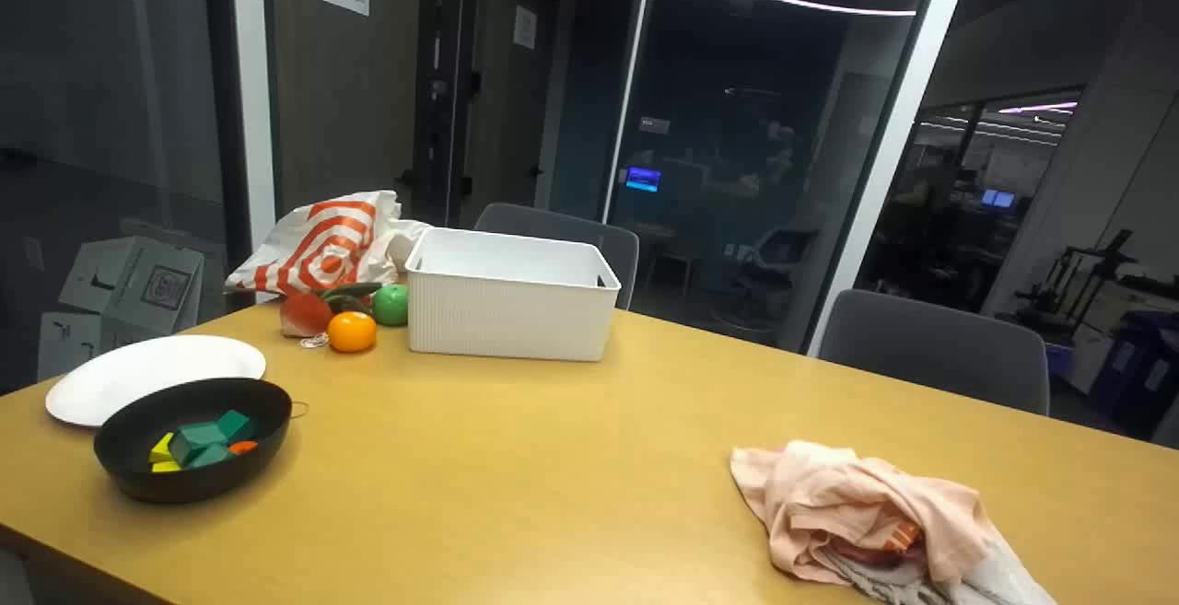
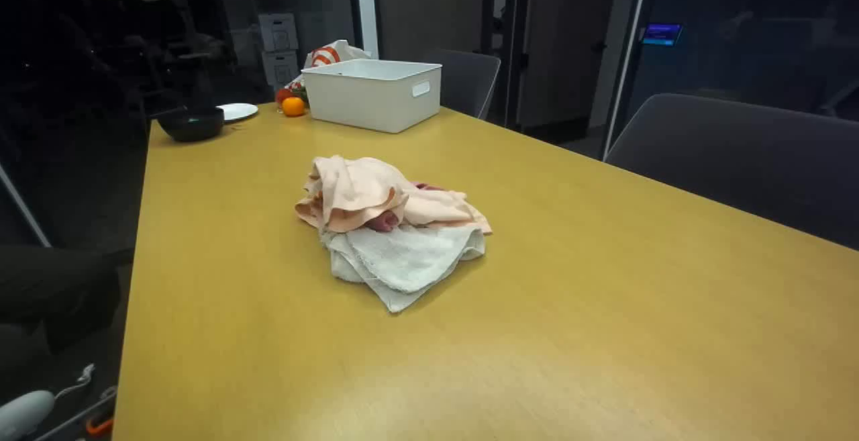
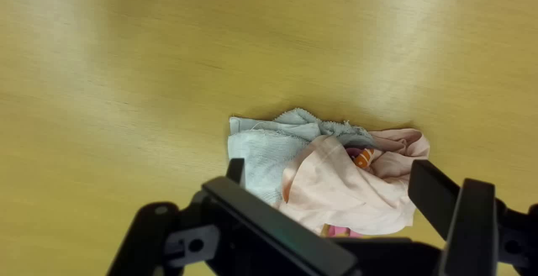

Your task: Move the peach shirt to the left and the pink shirt to the right

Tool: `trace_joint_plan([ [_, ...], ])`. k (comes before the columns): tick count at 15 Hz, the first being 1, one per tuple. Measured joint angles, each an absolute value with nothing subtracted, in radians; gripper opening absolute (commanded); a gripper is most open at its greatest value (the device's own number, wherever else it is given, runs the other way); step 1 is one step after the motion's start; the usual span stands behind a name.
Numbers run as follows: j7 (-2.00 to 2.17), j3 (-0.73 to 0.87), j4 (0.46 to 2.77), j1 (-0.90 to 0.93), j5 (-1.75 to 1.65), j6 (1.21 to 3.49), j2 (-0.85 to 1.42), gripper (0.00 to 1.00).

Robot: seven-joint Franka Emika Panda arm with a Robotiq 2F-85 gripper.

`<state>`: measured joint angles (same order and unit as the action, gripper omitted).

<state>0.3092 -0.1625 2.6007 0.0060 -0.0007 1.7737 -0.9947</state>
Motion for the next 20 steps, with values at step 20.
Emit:
trace_joint_plan([
  [20, 0.241, -0.208, 2.674, 0.1, 0.005, 2.268, -0.683, 1.0],
])
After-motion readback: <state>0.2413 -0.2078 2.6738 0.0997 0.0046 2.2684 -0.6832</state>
